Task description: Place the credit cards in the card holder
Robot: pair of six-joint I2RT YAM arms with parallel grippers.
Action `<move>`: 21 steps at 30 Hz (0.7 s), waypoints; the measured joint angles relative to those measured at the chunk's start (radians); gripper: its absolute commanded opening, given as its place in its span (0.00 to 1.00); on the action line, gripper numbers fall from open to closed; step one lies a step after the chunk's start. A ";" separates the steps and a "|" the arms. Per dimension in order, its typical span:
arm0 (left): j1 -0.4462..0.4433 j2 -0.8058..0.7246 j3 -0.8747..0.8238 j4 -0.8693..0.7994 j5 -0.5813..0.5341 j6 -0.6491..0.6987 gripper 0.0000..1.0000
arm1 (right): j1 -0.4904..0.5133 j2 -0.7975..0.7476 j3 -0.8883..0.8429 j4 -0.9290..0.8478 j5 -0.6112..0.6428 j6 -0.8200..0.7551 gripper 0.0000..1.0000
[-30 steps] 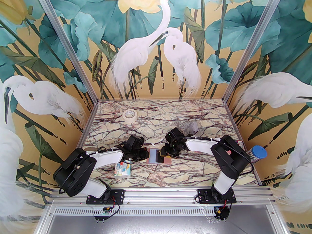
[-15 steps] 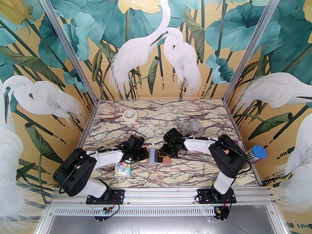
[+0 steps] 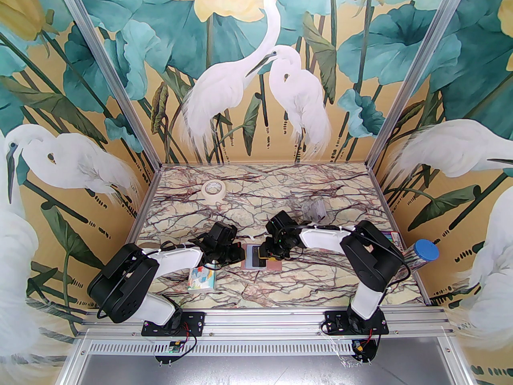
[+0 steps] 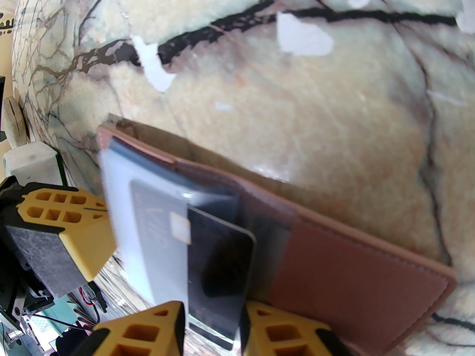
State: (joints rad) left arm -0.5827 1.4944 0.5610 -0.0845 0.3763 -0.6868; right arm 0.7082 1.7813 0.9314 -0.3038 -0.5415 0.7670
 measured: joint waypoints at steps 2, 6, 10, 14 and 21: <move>0.000 0.000 0.000 0.000 0.000 0.000 0.00 | 0.000 0.000 0.002 -0.005 0.009 0.000 0.34; 0.000 0.000 0.000 0.000 0.000 0.000 0.00 | 0.003 -0.016 0.009 -0.039 0.047 -0.005 0.36; 0.000 0.000 0.000 0.000 0.000 0.000 0.00 | 0.004 -0.051 0.019 -0.105 0.110 -0.012 0.35; 0.000 0.000 0.000 0.000 0.000 0.000 0.00 | 0.003 -0.060 0.034 -0.144 0.164 -0.019 0.24; 0.000 0.000 0.000 0.000 0.000 0.000 0.00 | 0.003 -0.047 0.035 -0.161 0.190 -0.027 0.07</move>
State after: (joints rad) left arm -0.5827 1.4944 0.5610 -0.0841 0.3763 -0.6868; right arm 0.7116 1.7348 0.9661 -0.4644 -0.3511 0.7403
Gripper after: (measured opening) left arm 0.033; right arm 0.092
